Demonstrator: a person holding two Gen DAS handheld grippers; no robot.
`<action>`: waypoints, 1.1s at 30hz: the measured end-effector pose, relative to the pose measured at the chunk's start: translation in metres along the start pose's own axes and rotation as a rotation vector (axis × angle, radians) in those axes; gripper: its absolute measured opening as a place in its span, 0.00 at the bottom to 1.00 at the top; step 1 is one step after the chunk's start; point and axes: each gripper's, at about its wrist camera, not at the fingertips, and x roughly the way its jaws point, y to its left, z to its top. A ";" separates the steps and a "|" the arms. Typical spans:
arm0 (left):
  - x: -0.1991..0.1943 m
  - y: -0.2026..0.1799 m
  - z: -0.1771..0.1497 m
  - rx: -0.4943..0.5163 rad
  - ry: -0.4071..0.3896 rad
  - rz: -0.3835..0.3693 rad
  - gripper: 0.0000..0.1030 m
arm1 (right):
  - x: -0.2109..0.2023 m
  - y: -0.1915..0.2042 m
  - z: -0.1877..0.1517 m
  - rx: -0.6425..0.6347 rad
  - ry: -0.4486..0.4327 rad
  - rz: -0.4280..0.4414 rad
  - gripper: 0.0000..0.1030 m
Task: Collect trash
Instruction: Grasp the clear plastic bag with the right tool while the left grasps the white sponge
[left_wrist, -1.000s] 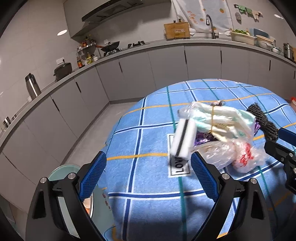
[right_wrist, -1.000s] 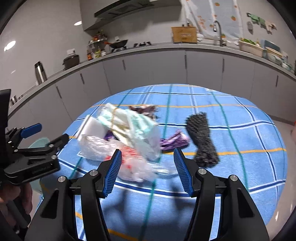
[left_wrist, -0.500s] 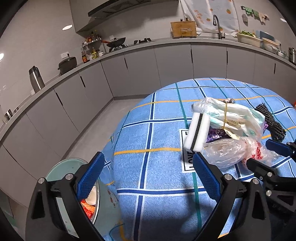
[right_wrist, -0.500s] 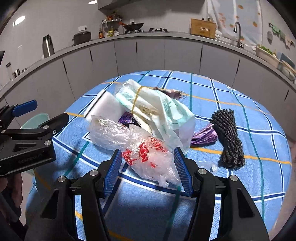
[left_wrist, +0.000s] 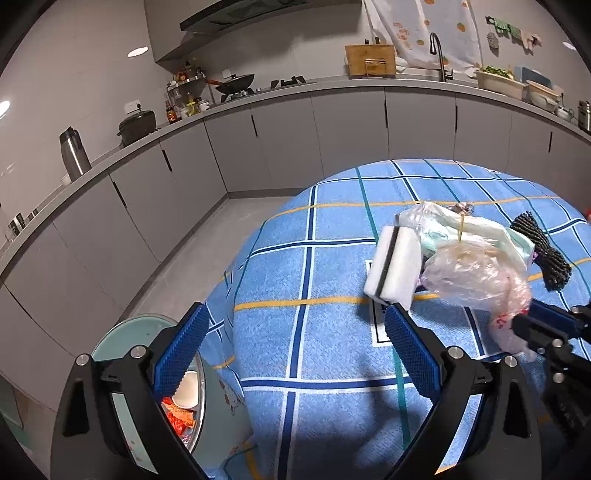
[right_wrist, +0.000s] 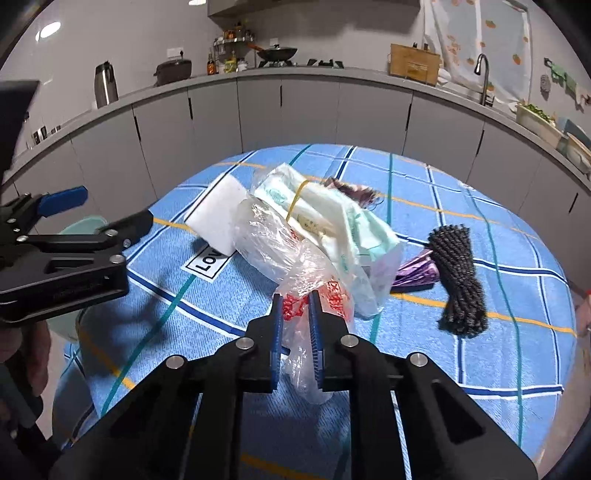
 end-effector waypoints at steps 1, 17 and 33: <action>0.001 -0.002 0.001 0.003 -0.001 -0.004 0.92 | -0.005 -0.002 -0.001 0.005 -0.011 -0.002 0.13; 0.043 -0.042 0.012 0.039 0.048 -0.120 0.90 | -0.028 -0.042 0.002 0.151 -0.124 -0.149 0.13; 0.022 -0.046 0.013 0.042 0.038 -0.201 0.29 | -0.030 -0.042 0.000 0.155 -0.138 -0.162 0.13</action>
